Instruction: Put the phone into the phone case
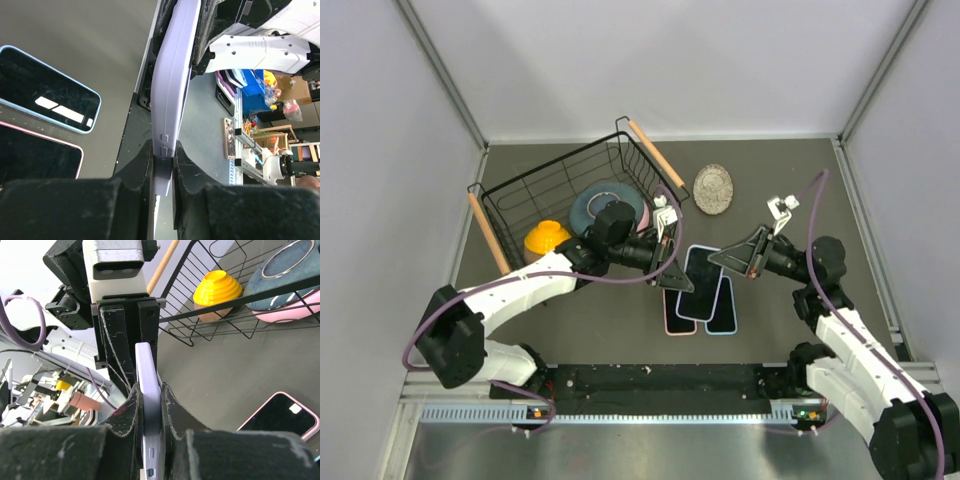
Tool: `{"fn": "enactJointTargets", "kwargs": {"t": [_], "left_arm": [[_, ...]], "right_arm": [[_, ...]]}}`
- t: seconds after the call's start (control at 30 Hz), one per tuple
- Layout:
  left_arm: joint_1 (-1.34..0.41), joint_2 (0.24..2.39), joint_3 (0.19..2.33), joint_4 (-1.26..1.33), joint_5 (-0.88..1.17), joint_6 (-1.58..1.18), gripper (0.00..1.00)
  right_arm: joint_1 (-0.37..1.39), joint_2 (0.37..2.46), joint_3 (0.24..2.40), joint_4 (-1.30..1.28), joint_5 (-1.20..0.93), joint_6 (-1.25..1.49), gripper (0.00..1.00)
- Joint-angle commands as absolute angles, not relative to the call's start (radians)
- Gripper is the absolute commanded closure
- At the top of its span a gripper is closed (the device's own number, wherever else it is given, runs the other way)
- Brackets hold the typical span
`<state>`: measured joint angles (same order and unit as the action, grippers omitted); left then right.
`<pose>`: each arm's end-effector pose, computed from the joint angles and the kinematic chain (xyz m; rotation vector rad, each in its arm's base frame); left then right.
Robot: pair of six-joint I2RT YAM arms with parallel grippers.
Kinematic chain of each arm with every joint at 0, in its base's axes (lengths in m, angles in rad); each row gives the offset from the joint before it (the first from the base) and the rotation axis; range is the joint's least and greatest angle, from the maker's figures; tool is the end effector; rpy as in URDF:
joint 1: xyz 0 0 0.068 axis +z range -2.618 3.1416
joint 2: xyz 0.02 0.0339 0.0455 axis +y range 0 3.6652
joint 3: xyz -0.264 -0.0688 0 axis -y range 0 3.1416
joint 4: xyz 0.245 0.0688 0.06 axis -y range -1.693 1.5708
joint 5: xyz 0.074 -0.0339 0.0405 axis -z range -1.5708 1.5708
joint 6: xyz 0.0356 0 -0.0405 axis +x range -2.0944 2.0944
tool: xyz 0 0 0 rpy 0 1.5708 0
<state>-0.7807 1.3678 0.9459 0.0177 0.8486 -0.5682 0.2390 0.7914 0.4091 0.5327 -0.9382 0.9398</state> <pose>0.1975 -0.2333 0.2881 0.8663 2.0722 -1.6464 0.1663 0.0701 0.2798 -0.3097 1.6807 1.5721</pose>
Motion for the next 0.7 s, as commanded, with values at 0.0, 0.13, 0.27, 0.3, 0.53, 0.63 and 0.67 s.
{"fn": "enactJointTargets", "kwargs": {"t": [0.0,0.13,0.27,0.3,0.53,0.63,0.67], "left_arm": [[-0.775,1.358,0.962,-0.038,0.733,-0.566,0.73],[-0.773,1.312,0.954,0.009,0.726,-0.577,0.51],[-0.773,1.307,0.953,0.060,0.730,-0.595,0.49],[-0.773,1.315,0.954,0.064,0.732,-0.598,0.50],[-0.773,1.327,0.942,0.089,0.764,-0.638,1.00],[-0.772,1.307,0.950,0.005,0.709,-0.612,1.00],[-0.772,1.296,0.951,-0.033,0.674,-0.600,1.00]], "right_arm": [[0.250,0.792,0.417,0.709,-0.979,1.012,1.00],[0.250,0.798,0.399,0.784,-1.003,1.084,1.00],[0.250,0.807,0.361,0.897,-1.006,1.163,1.00],[0.250,0.807,0.353,0.908,-1.000,1.178,1.00],[0.250,0.795,0.354,0.760,-0.965,1.111,0.89],[0.249,0.769,0.377,0.614,-0.917,1.056,0.61],[0.249,0.759,0.385,0.573,-0.884,1.039,0.52]]}}
